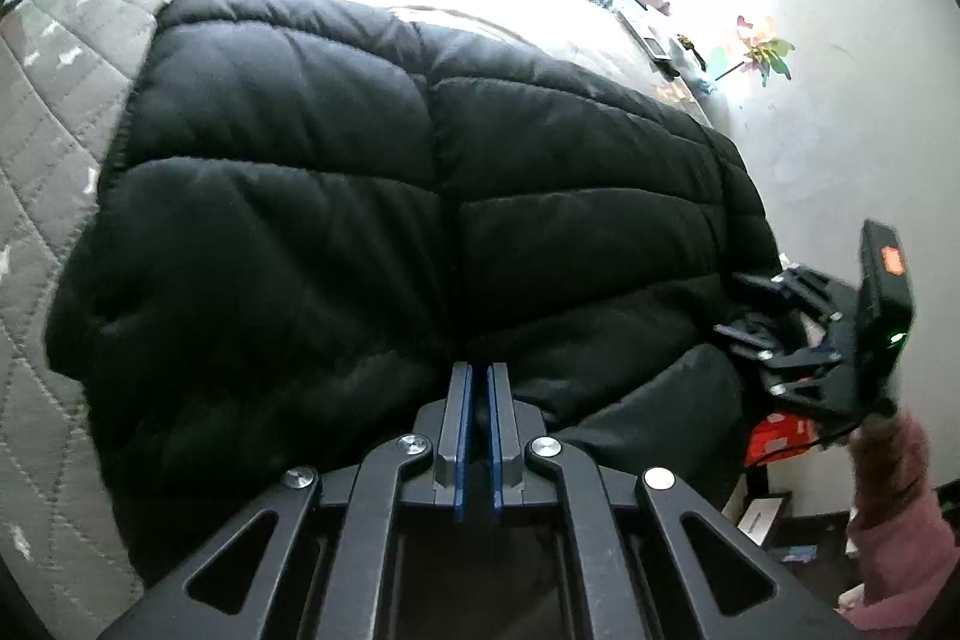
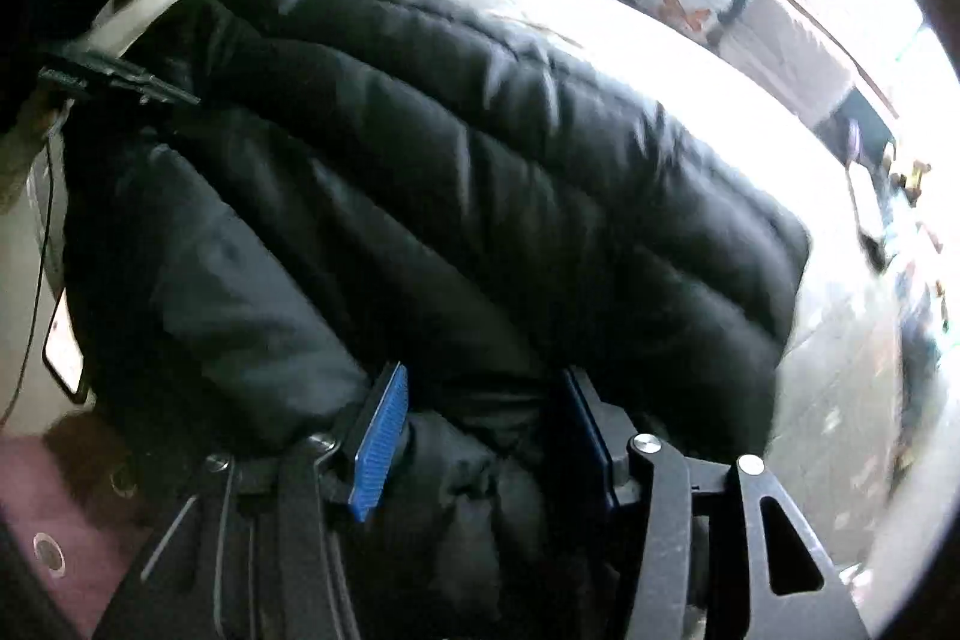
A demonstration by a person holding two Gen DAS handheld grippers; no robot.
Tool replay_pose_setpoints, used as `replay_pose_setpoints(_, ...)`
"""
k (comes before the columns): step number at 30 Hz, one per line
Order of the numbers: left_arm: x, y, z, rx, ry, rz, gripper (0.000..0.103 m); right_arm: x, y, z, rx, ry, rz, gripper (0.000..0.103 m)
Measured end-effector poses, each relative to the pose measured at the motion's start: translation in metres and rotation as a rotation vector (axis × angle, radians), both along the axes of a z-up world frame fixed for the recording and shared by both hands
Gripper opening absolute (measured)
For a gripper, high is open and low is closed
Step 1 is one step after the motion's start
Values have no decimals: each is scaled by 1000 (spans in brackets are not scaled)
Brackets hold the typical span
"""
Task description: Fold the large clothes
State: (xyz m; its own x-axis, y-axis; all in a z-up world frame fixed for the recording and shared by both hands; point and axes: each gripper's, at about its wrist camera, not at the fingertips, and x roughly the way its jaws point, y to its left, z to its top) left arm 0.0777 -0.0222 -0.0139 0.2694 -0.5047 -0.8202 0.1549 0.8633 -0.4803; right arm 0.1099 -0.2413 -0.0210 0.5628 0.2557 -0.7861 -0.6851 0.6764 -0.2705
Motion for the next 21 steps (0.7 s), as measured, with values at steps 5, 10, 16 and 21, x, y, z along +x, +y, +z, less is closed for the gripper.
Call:
replay_pose_setpoints(5,-7,1,8,32,3,-18,6,-5,7,-5,-18,-32,11,58)
replay_pose_setpoints(10,-21,15,42,95,-55,-10,6,-5,-5,11,-30,12,25,57)
replay_pose_setpoints(16,-23,51,78,95,-118,59,6,-12,-11,49,12,-23,32,57)
replay_pose_setpoints(21,-17,80,98,61,-182,116,6,-2,-12,85,74,-123,0,57)
